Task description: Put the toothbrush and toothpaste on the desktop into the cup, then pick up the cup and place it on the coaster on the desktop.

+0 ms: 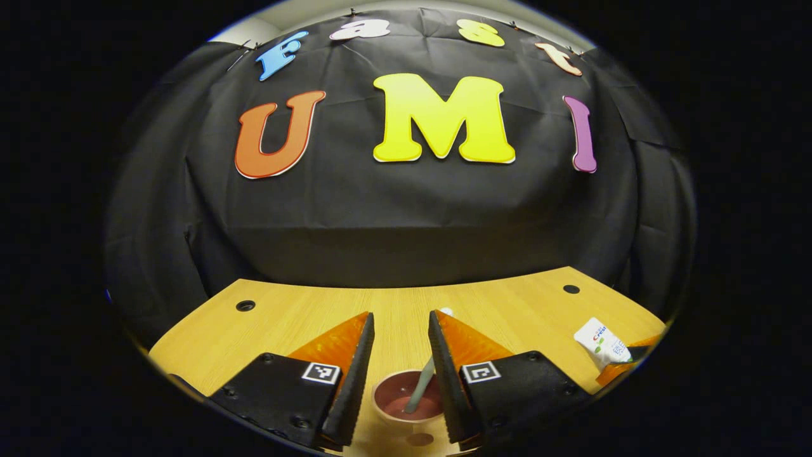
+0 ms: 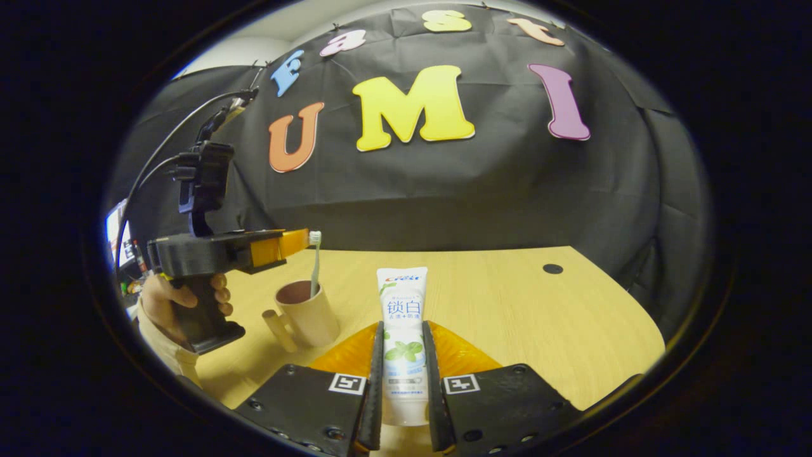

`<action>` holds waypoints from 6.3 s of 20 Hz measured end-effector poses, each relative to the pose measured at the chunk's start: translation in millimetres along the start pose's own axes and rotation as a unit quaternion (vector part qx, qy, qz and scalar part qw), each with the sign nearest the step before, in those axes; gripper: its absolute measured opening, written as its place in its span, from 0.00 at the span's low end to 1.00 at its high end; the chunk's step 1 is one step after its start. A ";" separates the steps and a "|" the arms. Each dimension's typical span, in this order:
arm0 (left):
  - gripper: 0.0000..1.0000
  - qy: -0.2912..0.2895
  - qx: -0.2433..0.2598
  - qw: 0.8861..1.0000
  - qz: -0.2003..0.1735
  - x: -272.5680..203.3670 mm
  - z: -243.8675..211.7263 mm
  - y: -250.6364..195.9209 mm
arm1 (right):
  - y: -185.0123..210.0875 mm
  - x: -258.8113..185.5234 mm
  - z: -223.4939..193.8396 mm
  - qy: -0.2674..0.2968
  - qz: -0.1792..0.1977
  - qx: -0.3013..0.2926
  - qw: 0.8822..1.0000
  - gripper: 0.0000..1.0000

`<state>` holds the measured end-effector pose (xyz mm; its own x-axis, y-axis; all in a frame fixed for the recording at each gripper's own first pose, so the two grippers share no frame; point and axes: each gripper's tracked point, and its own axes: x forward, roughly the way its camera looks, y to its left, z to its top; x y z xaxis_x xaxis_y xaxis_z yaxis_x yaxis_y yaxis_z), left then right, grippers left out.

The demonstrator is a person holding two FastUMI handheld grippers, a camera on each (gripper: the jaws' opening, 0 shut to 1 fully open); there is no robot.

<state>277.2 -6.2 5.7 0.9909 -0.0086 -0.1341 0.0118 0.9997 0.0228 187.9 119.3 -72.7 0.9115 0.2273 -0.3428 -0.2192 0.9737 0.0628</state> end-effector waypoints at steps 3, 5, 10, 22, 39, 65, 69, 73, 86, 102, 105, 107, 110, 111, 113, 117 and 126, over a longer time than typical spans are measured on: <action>0.71 0.001 -0.005 1.000 -0.009 -6.4 -2.6 -0.7 | 2.6 0.5 9.3 -0.011 -0.004 -0.003 1.000 0.30; 0.84 -0.008 -0.003 1.000 -0.010 -12.2 -0.1 4.8 | 7.8 1.8 16.2 -0.017 -0.003 -0.001 1.000 0.30; 0.98 -0.013 -0.010 1.000 -0.001 -25.5 -5.7 32.1 | 32.7 15.5 35.6 -0.032 0.004 -0.008 0.999 0.30; 0.98 -0.014 -0.016 0.999 0.043 -31.3 -16.3 97.9 | 165.3 71.5 100.6 -0.130 0.079 0.003 0.988 0.31; 0.98 -0.022 -0.011 0.998 0.064 -33.6 -12.3 109.0 | 165.8 88.9 79.6 -0.098 0.072 0.000 0.993 0.32; 0.98 -0.007 -0.053 0.998 0.024 -86.5 8.5 61.4 | 70.7 -65.2 106.0 -0.165 0.009 0.009 0.986 0.94; 0.98 0.022 -0.052 0.998 0.014 -100.7 1.2 48.7 | 41.1 -100.4 96.4 -0.176 -0.019 0.008 0.984 0.92; 0.98 0.058 -0.053 0.997 0.027 -108.3 -6.9 46.9 | 18.0 -140.6 97.1 -0.188 -0.050 0.003 0.981 0.93; 0.98 0.268 -0.114 0.955 -0.045 -108.2 -37.9 -11.7 | -27.4 -247.8 106.7 -0.259 -0.090 -0.027 0.961 0.93; 0.89 0.420 -0.079 0.904 -0.002 -47.7 -123.6 -19.7 | -64.0 -193.0 54.0 -0.191 -0.091 0.004 0.977 0.93; 0.86 0.422 -0.069 0.904 -0.005 -44.9 -125.1 -19.3 | -67.5 -187.0 46.7 -0.178 -0.091 0.011 0.980 0.93; 0.83 0.425 -0.068 0.902 -0.007 -45.7 -126.5 -17.5 | -69.4 -184.6 43.0 -0.173 -0.088 0.017 0.981 0.93; 0.75 0.435 -0.075 0.897 -0.014 -48.8 -130.6 -20.4 | -69.2 -184.3 41.5 -0.170 -0.086 0.017 0.981 0.93; 0.72 0.440 -0.078 0.895 -0.016 -50.6 -133.9 -19.9 | -68.2 -183.2 41.0 -0.171 -0.086 0.016 0.981 0.93; 0.67 0.451 -0.090 0.888 -0.017 -53.4 -142.2 -21.5 | -64.3 -182.8 40.3 -0.172 -0.082 0.016 0.982 0.93; 0.40 0.440 -0.073 0.895 -0.014 -47.6 -146.1 -15.9 | -53.9 -182.0 38.9 -0.175 -0.076 0.004 0.982 0.93; 0.31 0.407 -0.062 0.911 -0.010 -61.8 -138.8 -8.0 | -46.9 -189.6 37.2 -0.177 -0.076 0.000 0.981 0.93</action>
<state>197.3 -10.4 -123.7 0.5628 -0.0570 -0.8246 -0.0353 0.9951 -0.0929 38.3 31.2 24.3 0.9974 0.0717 -0.0014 -0.0716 0.9968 0.0361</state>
